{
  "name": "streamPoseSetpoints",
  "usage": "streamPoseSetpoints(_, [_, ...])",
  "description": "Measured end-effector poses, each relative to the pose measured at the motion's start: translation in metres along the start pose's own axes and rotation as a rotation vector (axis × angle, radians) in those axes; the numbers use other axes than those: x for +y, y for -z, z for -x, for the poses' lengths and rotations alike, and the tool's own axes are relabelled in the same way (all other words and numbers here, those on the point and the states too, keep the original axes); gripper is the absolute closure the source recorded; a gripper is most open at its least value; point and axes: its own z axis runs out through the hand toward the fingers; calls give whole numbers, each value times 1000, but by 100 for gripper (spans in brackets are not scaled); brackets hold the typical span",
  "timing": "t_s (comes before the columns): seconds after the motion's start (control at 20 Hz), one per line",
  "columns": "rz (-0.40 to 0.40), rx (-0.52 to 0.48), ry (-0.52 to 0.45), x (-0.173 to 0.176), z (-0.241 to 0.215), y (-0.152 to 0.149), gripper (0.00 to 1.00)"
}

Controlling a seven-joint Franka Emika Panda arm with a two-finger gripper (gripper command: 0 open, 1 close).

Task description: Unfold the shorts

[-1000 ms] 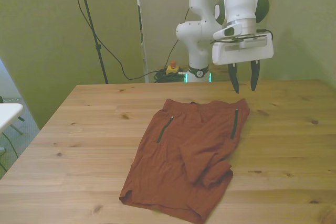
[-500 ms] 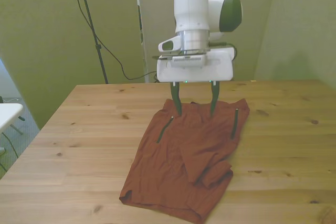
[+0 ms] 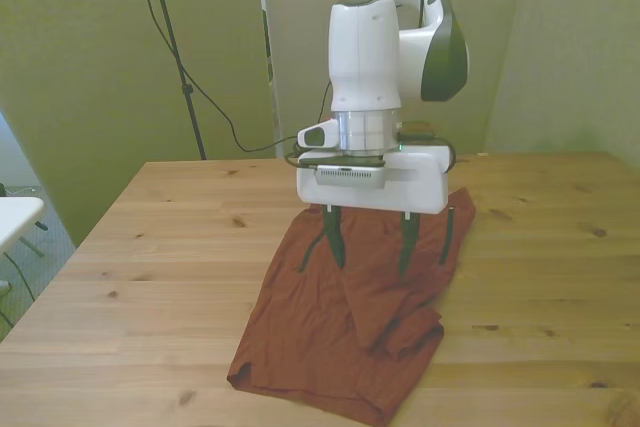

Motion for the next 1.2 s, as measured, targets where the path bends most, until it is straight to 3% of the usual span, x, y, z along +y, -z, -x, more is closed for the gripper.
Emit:
streamPoseSetpoints(0.3, [40, -29, 5, 0, 9, -28, 0])
streamPoseSetpoints(0.35, [44, -32, 7, 0, 11, -30, 100])
streamPoseSetpoints(1.2, [61, -29, -7, 7, 3, -39, 100])
